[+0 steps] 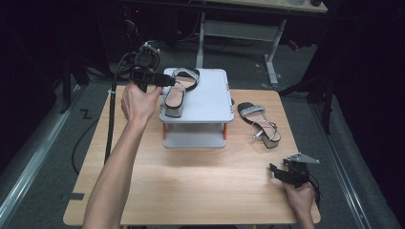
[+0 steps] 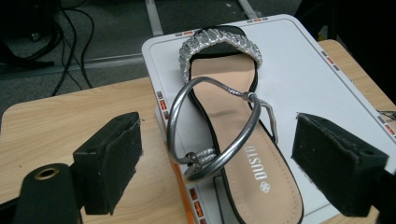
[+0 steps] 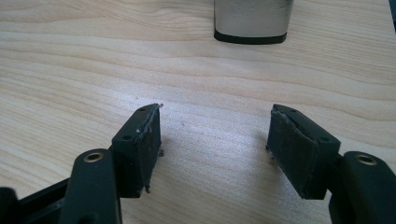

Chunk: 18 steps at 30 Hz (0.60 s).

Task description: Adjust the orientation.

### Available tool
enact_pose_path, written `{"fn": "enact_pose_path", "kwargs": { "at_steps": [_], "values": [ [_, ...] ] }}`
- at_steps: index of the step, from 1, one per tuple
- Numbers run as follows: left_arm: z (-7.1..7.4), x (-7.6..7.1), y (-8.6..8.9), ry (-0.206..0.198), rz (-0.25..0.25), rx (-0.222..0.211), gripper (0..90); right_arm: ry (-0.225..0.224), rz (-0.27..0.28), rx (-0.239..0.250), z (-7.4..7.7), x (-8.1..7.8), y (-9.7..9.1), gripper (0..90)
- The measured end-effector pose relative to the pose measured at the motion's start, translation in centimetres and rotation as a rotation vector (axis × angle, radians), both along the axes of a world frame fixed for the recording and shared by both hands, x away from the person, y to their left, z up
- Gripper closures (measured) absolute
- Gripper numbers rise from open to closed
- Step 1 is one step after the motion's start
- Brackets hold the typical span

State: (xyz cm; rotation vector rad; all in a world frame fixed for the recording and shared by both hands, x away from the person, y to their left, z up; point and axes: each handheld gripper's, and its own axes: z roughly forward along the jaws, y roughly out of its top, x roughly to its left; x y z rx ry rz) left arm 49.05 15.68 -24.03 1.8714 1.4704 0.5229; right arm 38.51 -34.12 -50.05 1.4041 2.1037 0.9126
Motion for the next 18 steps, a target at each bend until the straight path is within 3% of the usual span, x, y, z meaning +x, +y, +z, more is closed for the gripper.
{"fn": "enact_pose_path", "kwargs": {
  "at_steps": [7, 18],
  "values": [
    [-0.2, -1.0, 1.9, -0.003, 0.011, -0.043, 18.2, 0.000, -0.001, 0.000, 0.0, 0.0, 0.0, 35.2],
    [-1.5, -2.2, 4.2, 0.014, 0.026, -0.074, 19.5, 0.000, -0.001, 0.000, 0.0, 0.0, 0.0, 35.1]
  ]
}}
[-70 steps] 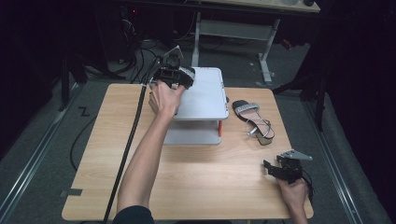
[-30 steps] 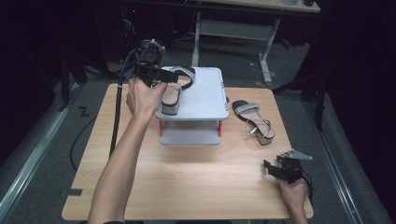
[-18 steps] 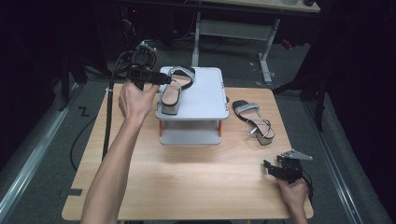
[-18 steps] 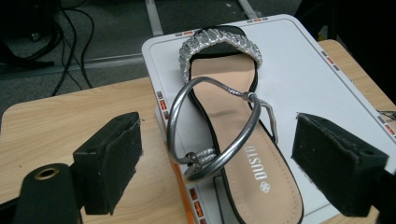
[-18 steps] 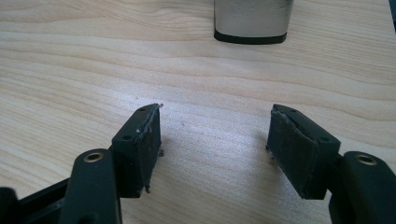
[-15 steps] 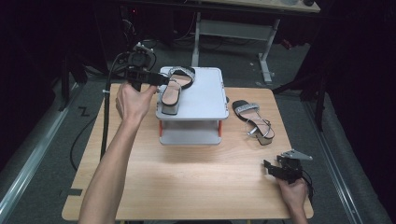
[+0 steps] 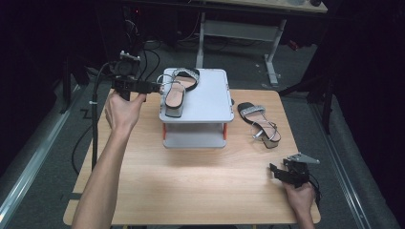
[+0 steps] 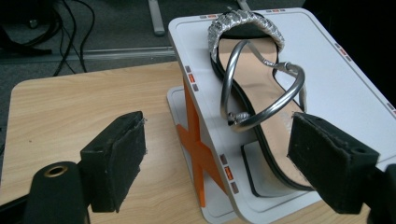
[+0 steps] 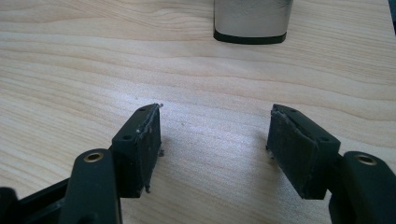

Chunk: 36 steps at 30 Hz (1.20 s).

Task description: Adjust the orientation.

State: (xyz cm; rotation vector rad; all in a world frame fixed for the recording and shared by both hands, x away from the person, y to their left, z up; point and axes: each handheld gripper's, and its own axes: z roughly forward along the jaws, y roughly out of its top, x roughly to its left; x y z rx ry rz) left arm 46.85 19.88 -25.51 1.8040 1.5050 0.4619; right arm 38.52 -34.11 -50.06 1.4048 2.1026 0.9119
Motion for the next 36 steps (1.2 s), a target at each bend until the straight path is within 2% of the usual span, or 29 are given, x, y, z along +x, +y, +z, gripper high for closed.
{"fn": "enact_pose_path", "kwargs": {
  "at_steps": [2, 10, 15, 23, 27, 36],
  "values": [
    [-0.3, -0.3, 0.3, -0.003, 0.000, -0.019, 20.0, 0.000, 0.000, 0.000, 0.0, 0.0, 0.0, 35.2],
    [-1.3, -1.5, 1.1, -0.019, 0.011, -0.019, 23.7, 0.000, 0.000, -0.001, 0.0, 0.0, 0.0, 35.1],
    [-1.7, -2.2, 1.4, -0.037, 0.012, -0.031, 24.0, 0.000, 0.000, -0.001, 0.0, 0.0, 0.0, 35.2],
    [-2.7, -3.1, 1.8, -0.045, 0.004, -0.050, 24.5, 0.000, -0.001, -0.001, 0.0, 0.0, 0.0, 35.1],
    [-3.2, -3.5, 2.0, -0.056, 0.008, -0.058, 27.4, 0.000, -0.001, -0.002, 0.0, 0.0, 0.0, 35.2],
    [-5.0, -4.2, 2.0, -0.057, 0.021, -0.031, 28.2, 0.000, -0.001, -0.002, 0.0, 0.0, 0.0, 35.1]
  ]
}}
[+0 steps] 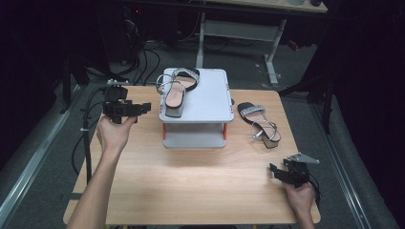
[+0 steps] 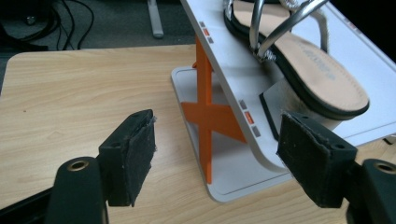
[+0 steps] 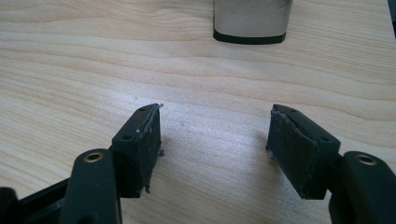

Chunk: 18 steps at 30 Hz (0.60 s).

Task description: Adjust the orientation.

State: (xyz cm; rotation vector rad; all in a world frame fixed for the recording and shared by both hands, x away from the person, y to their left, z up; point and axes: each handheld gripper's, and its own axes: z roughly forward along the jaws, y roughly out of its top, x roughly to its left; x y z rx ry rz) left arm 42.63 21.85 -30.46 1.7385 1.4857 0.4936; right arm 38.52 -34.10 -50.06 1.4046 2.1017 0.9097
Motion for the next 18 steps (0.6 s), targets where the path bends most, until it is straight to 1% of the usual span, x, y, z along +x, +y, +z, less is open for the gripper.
{"fn": "enact_pose_path", "kwargs": {
  "at_steps": [6, 11, 18],
  "values": [
    [-1.2, -0.8, -0.1, -0.009, -0.007, 0.000, 29.6, 0.000, -0.001, 0.000, 0.0, 0.0, 0.0, 35.1],
    [-2.4, -1.4, -0.2, -0.013, -0.011, 0.015, 29.7, -0.001, 0.000, -0.001, 0.0, 0.0, 0.0, 35.1],
    [-4.0, -2.1, -0.5, 0.004, -0.030, 0.018, 29.7, -0.001, 0.000, -0.001, 0.0, 0.0, 0.0, 35.2]
  ]
}}
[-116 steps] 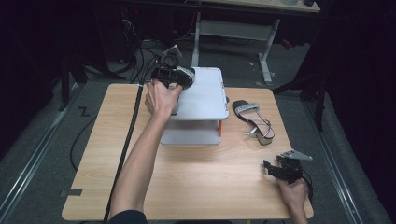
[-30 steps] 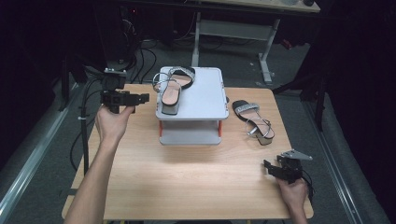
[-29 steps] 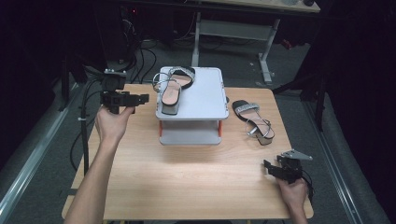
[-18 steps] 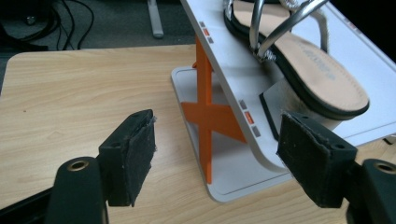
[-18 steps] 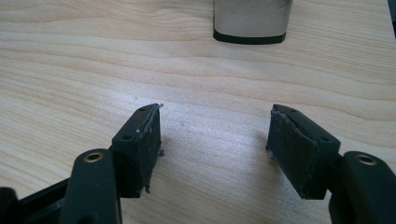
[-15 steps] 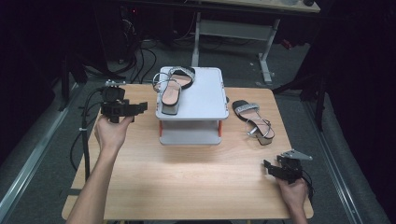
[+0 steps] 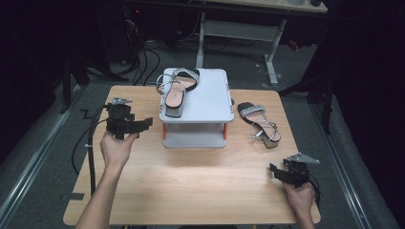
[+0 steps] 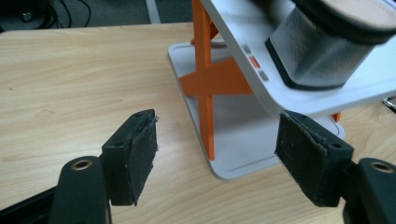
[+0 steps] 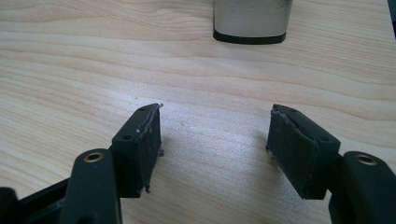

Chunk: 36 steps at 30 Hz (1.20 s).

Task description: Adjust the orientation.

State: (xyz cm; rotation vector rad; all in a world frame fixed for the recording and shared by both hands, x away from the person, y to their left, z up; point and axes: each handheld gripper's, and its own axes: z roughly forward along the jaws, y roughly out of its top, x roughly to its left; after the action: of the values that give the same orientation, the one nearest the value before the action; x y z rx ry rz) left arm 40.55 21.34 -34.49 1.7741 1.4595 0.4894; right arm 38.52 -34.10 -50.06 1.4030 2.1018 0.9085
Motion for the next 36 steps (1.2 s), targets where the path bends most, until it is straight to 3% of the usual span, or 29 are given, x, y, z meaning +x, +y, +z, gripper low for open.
{"fn": "enact_pose_path", "kwargs": {
  "at_steps": [13, 18, 23, 29, 34, 36],
  "values": [
    [-4.1, -1.4, -0.3, 0.008, 0.001, -0.007, 29.4, 0.000, -0.001, -0.001, 0.0, 0.0, 0.0, 35.2],
    [-5.7, -1.6, -0.8, 0.013, 0.002, 0.016, 29.3, 0.000, -0.001, 0.001, 0.0, 0.0, 0.0, 35.2],
    [-8.6, -1.6, -1.2, 0.042, 0.027, 0.019, 29.5, 0.000, -0.001, 0.000, 0.0, 0.0, 0.0, 35.2],
    [-12.6, -1.5, -2.0, 0.099, 0.055, 0.083, 29.3, 0.001, -0.004, 0.000, 0.0, 0.0, 0.0, 35.2],
    [-14.8, -1.4, -2.1, 0.103, 0.088, 0.120, 29.2, 0.000, -0.002, -0.002, 0.0, 0.0, 0.0, 34.7],
    [-15.4, -1.6, -2.1, 0.078, 0.096, 0.138, 28.4, 0.000, -0.002, -0.001, 0.0, 0.0, 0.0, 34.7]
  ]
}}
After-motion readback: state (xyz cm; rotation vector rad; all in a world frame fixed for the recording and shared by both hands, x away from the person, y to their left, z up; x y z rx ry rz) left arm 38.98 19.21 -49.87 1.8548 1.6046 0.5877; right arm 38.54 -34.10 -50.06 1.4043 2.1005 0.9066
